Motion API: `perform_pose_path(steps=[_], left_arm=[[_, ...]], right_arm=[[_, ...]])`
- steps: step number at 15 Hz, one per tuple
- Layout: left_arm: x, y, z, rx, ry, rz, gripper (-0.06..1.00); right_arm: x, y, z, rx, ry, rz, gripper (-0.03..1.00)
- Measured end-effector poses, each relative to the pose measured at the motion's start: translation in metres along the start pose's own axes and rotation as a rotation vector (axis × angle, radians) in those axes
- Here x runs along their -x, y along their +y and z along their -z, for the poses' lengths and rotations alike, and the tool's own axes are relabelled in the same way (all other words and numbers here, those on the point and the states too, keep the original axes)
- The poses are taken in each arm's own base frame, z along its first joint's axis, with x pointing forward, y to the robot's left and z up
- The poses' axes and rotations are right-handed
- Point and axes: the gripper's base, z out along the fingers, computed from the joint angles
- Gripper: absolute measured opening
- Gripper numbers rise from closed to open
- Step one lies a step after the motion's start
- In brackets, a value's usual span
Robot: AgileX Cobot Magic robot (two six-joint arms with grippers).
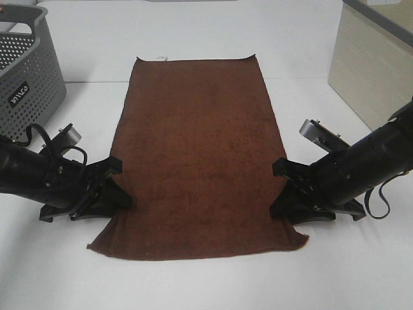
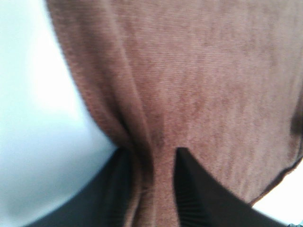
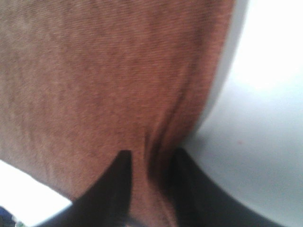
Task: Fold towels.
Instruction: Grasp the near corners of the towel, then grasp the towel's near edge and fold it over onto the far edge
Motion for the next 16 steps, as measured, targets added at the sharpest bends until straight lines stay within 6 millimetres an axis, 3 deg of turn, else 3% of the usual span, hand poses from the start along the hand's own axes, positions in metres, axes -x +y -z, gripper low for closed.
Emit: perform_pose_path(steps=[1, 2, 3, 7, 11, 16], left_arm=[[0.000, 0.002, -0.001, 0.008, 0.002, 0.001, 0.11], [0.000, 0.002, -0.001, 0.011, 0.002, -0.005, 0.02], [0.000, 0.002, -0.001, 0.011, 0.002, -0.005, 0.01], [-0.003, 0.000, -0.001, -0.012, 0.026, -0.016, 0.01], [-0.010, -0.009, 0.016, -0.012, 0.045, -0.047, 0.01], [-0.051, -0.005, 0.040, 0.007, 0.081, -0.038, 0.01]], right_arm=[[0.000, -0.002, -0.001, -0.015, -0.003, -0.009, 0.16], [0.000, -0.003, -0.001, -0.022, -0.006, -0.019, 0.04], [0.000, -0.003, -0.001, -0.025, -0.007, -0.020, 0.00], [0.000, -0.001, 0.004, -0.031, -0.016, -0.010, 0.00], [-0.004, 0.011, 0.029, -0.029, -0.030, 0.004, 0.00], [-0.053, 0.001, 0.031, -0.049, 0.074, -0.050, 0.00]])
